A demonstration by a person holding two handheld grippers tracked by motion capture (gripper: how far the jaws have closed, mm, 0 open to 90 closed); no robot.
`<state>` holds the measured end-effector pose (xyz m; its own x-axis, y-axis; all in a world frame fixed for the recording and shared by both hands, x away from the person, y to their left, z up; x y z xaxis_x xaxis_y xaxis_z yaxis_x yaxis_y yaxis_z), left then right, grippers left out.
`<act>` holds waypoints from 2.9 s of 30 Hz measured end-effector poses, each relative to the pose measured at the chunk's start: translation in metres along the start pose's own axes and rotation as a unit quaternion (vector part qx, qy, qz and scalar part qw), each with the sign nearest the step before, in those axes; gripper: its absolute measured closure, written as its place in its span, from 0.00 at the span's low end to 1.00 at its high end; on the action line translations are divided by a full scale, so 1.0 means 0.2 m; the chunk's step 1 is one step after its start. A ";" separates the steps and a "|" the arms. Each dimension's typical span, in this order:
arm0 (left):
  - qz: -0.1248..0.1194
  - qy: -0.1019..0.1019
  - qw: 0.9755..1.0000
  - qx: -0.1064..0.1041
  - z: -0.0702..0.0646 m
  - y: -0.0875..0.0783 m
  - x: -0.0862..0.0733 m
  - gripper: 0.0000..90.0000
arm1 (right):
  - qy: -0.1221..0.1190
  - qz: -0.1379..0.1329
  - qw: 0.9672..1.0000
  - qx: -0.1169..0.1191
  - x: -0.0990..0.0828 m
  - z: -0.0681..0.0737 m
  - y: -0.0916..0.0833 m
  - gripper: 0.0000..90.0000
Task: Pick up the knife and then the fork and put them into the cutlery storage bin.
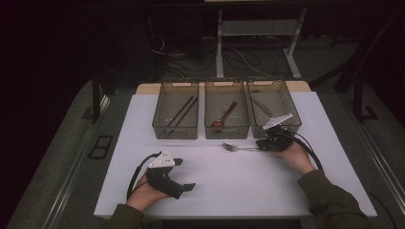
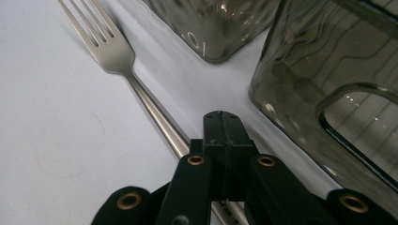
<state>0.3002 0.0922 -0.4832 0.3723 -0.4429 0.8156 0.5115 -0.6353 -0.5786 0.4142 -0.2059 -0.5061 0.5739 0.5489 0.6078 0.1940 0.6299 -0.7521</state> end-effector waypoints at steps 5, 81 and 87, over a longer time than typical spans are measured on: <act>0.000 0.000 1.000 0.000 0.00 0.00 0.00 0.00 | -0.002 0.004 1.000 0.009 0.00 0.01 -0.01 0.99; -0.001 0.001 1.000 -0.008 -0.01 0.00 0.00 0.00 | -0.087 0.268 0.959 0.041 0.16 0.23 0.15 0.93; -0.001 0.002 1.000 -0.007 -0.01 0.00 0.00 0.00 | -0.087 0.235 0.967 0.054 0.15 0.25 0.11 0.93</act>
<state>0.2984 0.0899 -0.4827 0.3687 -0.4433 0.8170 0.5009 -0.6457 -0.5764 0.3968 -0.1478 -0.4917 0.4346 0.8664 0.2459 -0.1459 0.3372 -0.9301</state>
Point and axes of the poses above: each handheld gripper's, and its own axes: y roughly forward along the jaws, x roughly out of its top, z roughly to its left, the point moved 8 cm from there along y, roughly forward along the jaws, and after that the axes turned 14 degrees about x, right-handed, at the moved point
